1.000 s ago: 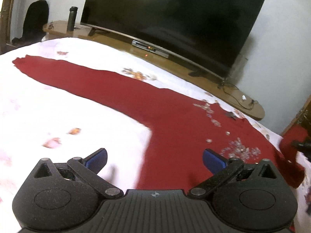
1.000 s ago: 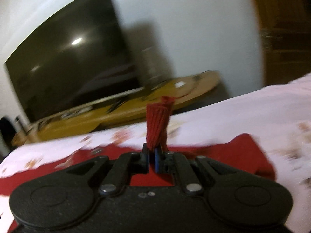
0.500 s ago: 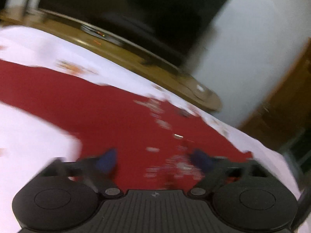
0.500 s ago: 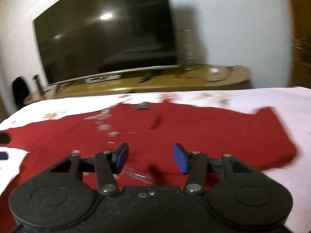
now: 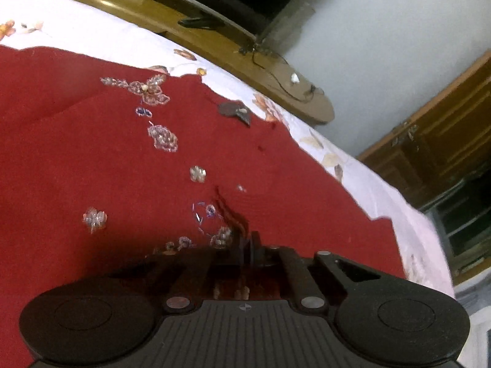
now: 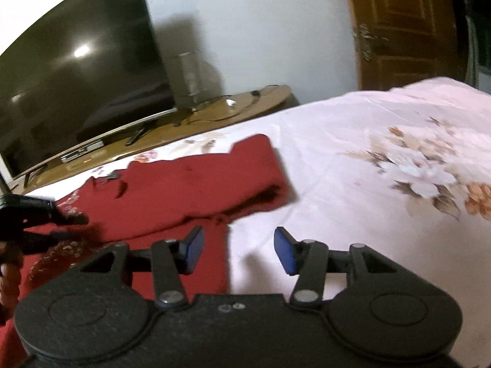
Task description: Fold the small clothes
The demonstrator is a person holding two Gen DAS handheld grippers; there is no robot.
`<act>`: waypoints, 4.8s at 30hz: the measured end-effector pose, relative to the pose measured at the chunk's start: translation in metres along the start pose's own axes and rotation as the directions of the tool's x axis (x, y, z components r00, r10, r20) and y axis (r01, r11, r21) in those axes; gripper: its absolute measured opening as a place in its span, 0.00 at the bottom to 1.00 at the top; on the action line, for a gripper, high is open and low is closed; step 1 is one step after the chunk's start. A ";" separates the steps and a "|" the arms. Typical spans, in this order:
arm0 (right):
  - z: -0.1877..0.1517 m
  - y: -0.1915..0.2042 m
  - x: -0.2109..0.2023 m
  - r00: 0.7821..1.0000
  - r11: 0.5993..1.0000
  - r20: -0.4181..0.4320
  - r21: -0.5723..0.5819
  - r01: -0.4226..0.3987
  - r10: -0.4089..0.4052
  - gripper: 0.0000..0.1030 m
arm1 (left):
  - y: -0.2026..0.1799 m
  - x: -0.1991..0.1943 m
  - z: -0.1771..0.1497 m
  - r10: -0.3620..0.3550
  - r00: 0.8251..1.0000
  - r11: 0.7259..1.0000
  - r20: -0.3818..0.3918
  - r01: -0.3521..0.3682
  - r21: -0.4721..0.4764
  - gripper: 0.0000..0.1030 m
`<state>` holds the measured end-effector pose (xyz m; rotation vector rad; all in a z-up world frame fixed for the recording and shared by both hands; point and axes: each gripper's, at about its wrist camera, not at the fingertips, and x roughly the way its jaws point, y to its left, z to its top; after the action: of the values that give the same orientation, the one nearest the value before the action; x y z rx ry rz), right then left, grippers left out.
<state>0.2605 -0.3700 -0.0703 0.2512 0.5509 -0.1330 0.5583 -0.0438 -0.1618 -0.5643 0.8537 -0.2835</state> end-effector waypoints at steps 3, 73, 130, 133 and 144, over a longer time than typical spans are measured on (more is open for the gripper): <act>0.001 0.001 0.013 1.000 1.000 -0.004 0.012 0.014 -0.014 0.48 | -0.007 -0.025 0.013 -0.026 0.997 0.998 0.077 0.021 0.065 0.03; 0.052 0.060 0.179 0.998 0.943 -0.048 -0.328 -0.055 0.041 0.27 | 0.068 -0.027 0.026 0.191 0.960 0.931 0.206 -0.244 0.272 0.03; 0.009 0.034 0.013 0.997 0.999 -0.062 0.000 0.048 -0.048 0.31 | 0.128 -0.162 0.098 0.011 0.910 0.997 0.416 -0.042 0.066 0.04; 0.012 0.018 0.007 0.997 0.998 -0.040 0.016 0.062 -0.061 0.31 | 0.063 -0.106 0.086 -0.046 0.938 0.987 0.343 -0.010 0.159 0.04; 0.022 -0.062 -0.003 0.992 0.975 -0.037 0.182 0.125 -0.120 0.36 | -0.063 0.048 0.006 0.044 0.997 0.928 0.058 -0.062 0.369 0.08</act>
<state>0.2569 -0.4349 -0.0629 0.4001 0.5807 -0.3014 0.5926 -0.1149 -0.1527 -0.1936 0.7426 -0.3702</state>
